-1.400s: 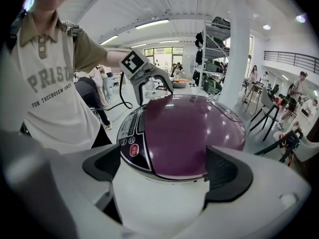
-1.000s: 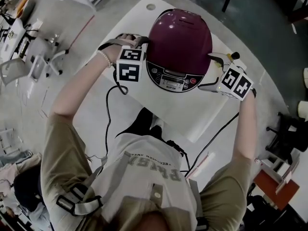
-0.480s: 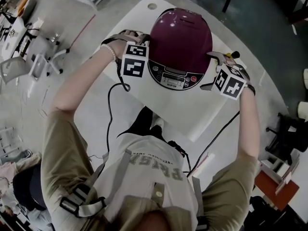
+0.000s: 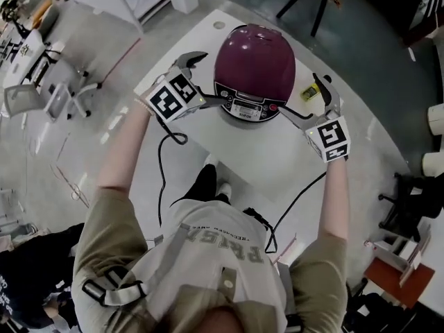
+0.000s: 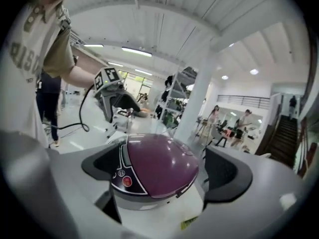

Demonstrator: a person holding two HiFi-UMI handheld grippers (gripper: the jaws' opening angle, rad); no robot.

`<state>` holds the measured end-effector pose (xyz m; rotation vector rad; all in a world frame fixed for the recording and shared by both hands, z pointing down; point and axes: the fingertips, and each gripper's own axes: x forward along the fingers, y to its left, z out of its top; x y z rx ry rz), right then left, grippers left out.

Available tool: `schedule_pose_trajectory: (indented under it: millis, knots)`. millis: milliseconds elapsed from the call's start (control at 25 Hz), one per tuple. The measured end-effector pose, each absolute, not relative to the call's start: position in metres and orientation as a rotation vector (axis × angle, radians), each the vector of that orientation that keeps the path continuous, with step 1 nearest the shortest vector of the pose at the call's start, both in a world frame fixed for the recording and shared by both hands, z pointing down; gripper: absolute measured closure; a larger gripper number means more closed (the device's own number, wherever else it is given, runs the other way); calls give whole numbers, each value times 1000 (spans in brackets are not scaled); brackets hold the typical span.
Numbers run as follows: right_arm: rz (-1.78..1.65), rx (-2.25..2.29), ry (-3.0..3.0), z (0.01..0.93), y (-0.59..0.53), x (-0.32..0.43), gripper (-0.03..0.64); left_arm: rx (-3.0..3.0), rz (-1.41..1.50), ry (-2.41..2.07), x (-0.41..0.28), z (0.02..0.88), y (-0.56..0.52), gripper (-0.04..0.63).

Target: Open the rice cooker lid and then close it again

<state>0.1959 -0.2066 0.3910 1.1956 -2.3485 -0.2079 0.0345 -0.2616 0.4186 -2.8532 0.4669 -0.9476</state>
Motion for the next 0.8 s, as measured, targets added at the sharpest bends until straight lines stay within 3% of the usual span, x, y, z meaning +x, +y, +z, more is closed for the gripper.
schedule_pose_trajectory:
  millis: [200,280,360,400,680,800]
  knots:
    - [-218,1696,-2378,362,-159,200,146,-2903,-387,997,6,370,-228,97]
    - [-155,1923,-2375,354,-134,204,266,-2860,-210,1242,-14,357,-213,198]
    - [-92,2077,-2366,351,-109,202,329,-2829,-35,1462,-36,346,-195,352]
    - [-69,2121,-2363,351,-98,199,369,-2803,22,1539,-44,343,-185,386]
    - [-125,2193,-2259,356,-48,171,547,-2671,111,1701,-68,340,-135,561]
    - [-143,2187,-2229,353,-40,161,615,-2663,104,1691,-67,339,-122,583]
